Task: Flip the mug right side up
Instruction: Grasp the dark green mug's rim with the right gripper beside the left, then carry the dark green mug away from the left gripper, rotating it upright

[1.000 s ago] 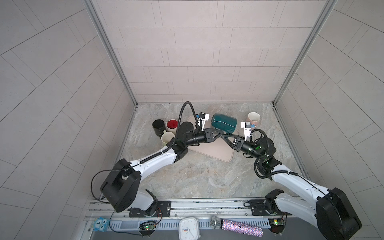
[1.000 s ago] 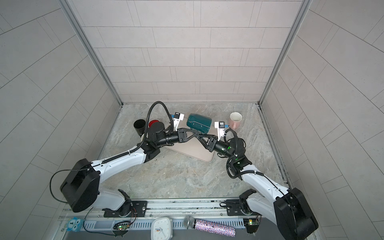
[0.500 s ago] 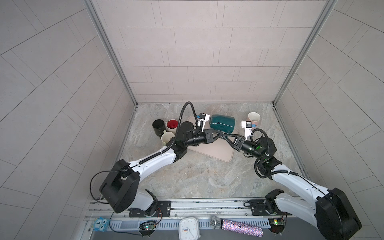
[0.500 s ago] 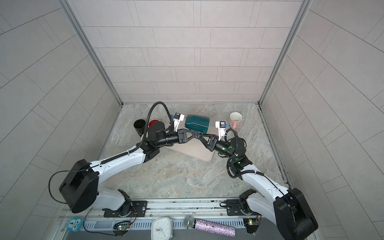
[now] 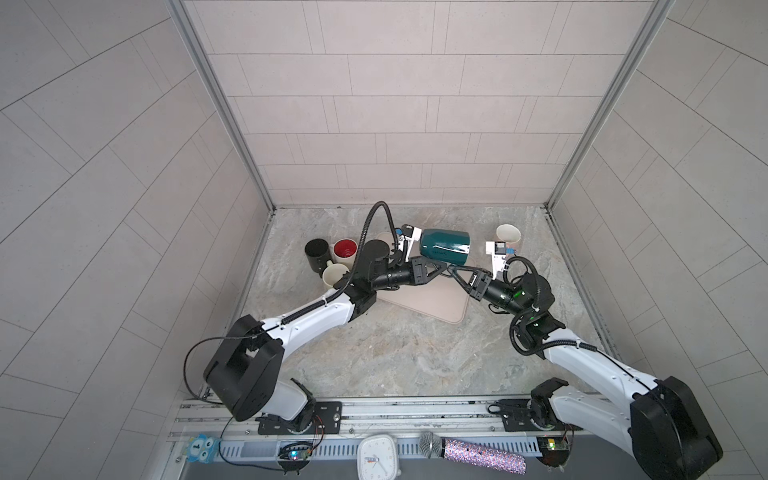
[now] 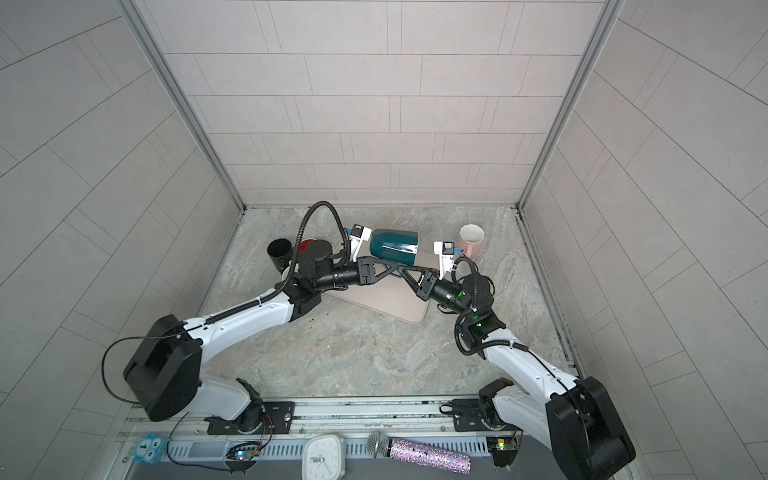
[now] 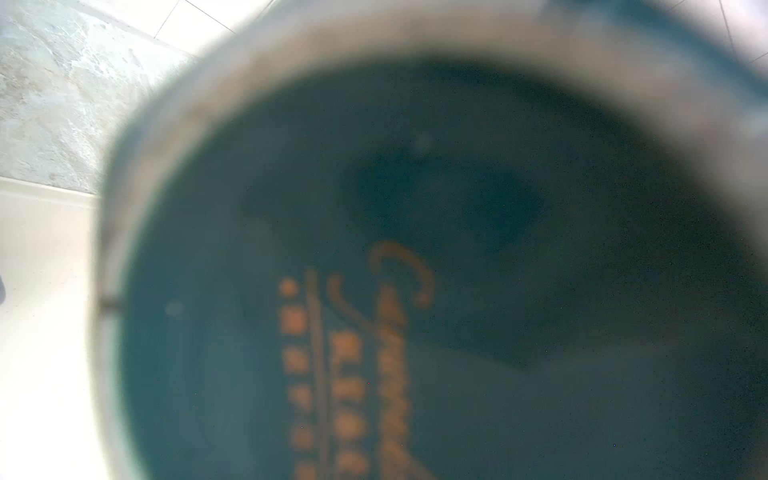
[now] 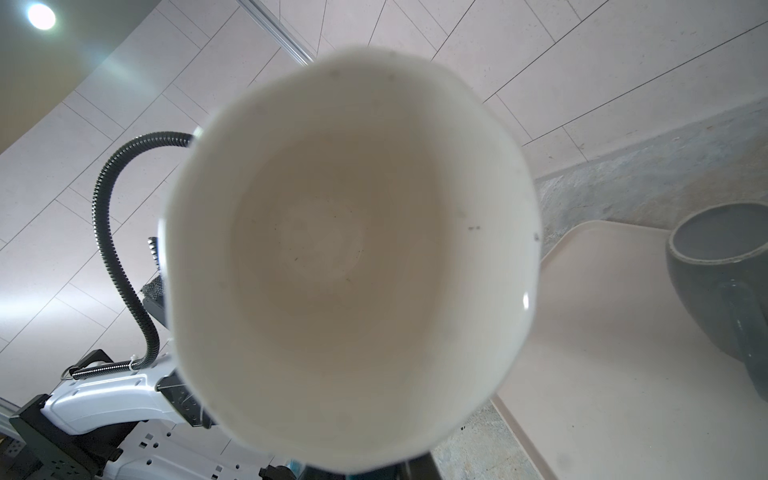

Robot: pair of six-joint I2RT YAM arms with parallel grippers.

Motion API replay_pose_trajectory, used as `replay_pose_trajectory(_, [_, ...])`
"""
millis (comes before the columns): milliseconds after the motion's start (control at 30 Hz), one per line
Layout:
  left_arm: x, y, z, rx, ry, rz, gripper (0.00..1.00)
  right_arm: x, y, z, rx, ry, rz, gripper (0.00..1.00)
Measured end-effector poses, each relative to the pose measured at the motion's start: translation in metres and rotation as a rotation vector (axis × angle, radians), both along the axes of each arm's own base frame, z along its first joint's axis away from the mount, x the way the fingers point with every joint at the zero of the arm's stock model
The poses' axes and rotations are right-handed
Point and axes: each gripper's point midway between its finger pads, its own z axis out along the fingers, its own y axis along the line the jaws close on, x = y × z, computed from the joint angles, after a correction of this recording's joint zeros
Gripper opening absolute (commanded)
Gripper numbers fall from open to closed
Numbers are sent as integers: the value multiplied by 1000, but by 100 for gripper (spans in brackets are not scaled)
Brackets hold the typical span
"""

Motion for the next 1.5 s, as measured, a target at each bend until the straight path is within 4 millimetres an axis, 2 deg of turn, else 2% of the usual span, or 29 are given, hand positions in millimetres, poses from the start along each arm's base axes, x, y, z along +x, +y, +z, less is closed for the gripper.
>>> replay_pose_trajectory(67, [1, 0, 0, 8, -1, 0, 0, 1, 0, -1, 0, 2, -3, 0])
replay_pose_trajectory(633, [5, -1, 2, 31, -24, 7, 0, 3, -1, 2, 11, -7, -15, 0])
replay_pose_trajectory(667, [5, -1, 3, 30, -27, 8, 3, 4, -1, 2, 14, -10, -15, 0])
replay_pose_trajectory(733, [6, -1, 3, 31, -30, 12, 17, 5, -1, 3, 18, -12, -16, 0])
replay_pose_trajectory(833, [7, -1, 3, 33, -35, 19, 28, 6, -1, 2, 31, -5, -15, 0])
replay_pose_trajectory(967, [12, 0, -2, 56, -44, 46, 57, 5, -1, 9, 59, -17, -13, 0])
replay_pose_trajectory(1000, [13, 0, -4, 61, -45, 53, 75, 5, -1, 11, 64, -20, -13, 0])
replay_pose_trajectory(1033, [15, 1, -6, 69, -51, 60, 82, 5, -2, 12, 71, -24, -16, 0])
replay_pose_trajectory(1167, [19, 3, -16, 104, -41, 84, 94, 6, -4, 17, 78, -48, -33, 0])
replay_pose_trajectory(1200, [20, 3, -18, 110, -43, 88, 99, 7, -5, 16, 77, -49, -36, 0])
replay_pose_trajectory(1333, [26, 2, -29, 133, -32, 103, 100, 11, -6, 8, 74, -39, -59, 0])
replay_pose_trajectory(1500, [33, -2, -54, 160, 18, 112, 100, 21, -9, -13, 55, 17, -95, 0])
